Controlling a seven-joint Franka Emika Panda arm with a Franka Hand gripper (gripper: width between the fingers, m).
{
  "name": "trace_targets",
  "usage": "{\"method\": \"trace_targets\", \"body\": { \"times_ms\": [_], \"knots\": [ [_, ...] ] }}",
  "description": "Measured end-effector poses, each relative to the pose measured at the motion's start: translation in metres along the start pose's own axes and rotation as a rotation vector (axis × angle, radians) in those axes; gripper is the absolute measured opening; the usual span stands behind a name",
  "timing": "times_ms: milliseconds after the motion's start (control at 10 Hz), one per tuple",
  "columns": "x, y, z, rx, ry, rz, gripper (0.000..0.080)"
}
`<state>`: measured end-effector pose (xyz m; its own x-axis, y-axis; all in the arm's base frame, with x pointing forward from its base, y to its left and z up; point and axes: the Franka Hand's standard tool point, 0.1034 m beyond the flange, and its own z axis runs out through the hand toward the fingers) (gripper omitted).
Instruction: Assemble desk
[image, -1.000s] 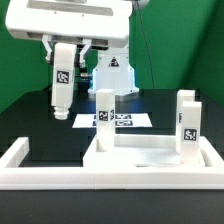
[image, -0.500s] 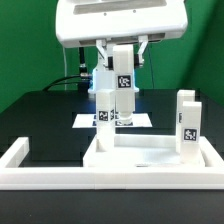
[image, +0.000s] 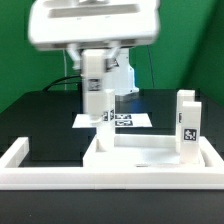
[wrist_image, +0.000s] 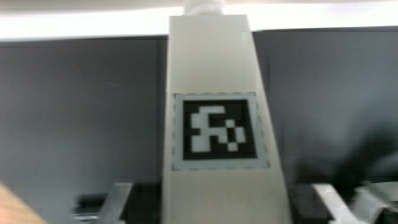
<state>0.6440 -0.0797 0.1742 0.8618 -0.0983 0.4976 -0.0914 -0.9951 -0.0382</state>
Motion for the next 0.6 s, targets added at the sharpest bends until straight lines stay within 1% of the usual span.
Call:
{"method": "trace_targets", "body": {
  "times_ms": [100, 200, 300, 400, 600],
  "knots": [
    [-0.003, 0.003, 0.005, -0.004, 0.008, -0.019, 0.0290],
    [-0.004, 0.018, 0.007, -0.019, 0.016, -0.009, 0.0290],
    [-0.006, 0.019, 0.011, -0.029, 0.032, 0.002, 0.0290],
    [-0.012, 0.014, 0.018, -0.029, 0.026, -0.002, 0.0290],
    [-0.019, 0.013, 0.029, -0.048, 0.039, 0.001, 0.0290]
  ]
}}
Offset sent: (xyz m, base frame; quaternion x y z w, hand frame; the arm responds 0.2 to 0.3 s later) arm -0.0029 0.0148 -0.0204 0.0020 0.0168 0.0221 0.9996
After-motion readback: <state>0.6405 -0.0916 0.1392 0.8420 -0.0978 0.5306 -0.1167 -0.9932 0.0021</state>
